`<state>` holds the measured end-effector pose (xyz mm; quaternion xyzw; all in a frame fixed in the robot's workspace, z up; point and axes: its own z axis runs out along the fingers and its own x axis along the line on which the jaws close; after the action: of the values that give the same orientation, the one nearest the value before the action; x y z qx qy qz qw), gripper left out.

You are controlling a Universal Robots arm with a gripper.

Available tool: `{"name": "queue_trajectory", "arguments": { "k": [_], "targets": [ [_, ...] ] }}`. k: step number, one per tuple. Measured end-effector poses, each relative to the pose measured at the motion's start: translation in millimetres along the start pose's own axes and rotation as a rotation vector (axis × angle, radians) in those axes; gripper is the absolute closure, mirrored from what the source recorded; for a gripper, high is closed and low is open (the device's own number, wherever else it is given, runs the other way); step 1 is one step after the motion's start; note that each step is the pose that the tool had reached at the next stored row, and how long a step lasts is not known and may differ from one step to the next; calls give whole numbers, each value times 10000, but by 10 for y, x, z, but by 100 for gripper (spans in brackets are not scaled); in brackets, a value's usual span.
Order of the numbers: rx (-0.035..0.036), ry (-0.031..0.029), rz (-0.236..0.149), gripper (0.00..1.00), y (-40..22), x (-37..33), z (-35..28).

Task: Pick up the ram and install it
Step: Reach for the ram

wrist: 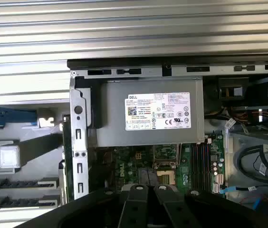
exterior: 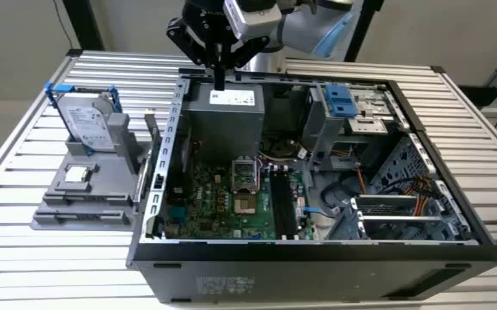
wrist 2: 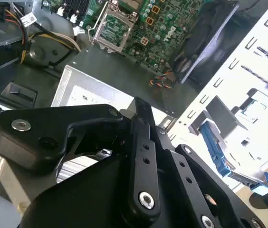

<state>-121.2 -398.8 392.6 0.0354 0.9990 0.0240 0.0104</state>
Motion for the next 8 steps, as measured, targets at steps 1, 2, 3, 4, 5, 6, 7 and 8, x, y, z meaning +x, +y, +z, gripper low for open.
{"name": "queue_trajectory", "arguments": {
  "k": [1, 2, 3, 4, 5, 6, 7, 8],
  "targets": [
    [0, 0, 0, 100, 0, 0, 0],
    [0, 0, 0, 100, 0, 0, 0],
    [0, 0, 0, 100, 0, 0, 0],
    [1, 0, 0, 100, 0, 0, 0],
    [0, 0, 0, 100, 0, 0, 0],
    [0, 0, 0, 100, 0, 0, 0],
    [0, 0, 0, 100, 0, 0, 0],
    [0, 0, 0, 100, 0, 2, 0]
  ]
}}
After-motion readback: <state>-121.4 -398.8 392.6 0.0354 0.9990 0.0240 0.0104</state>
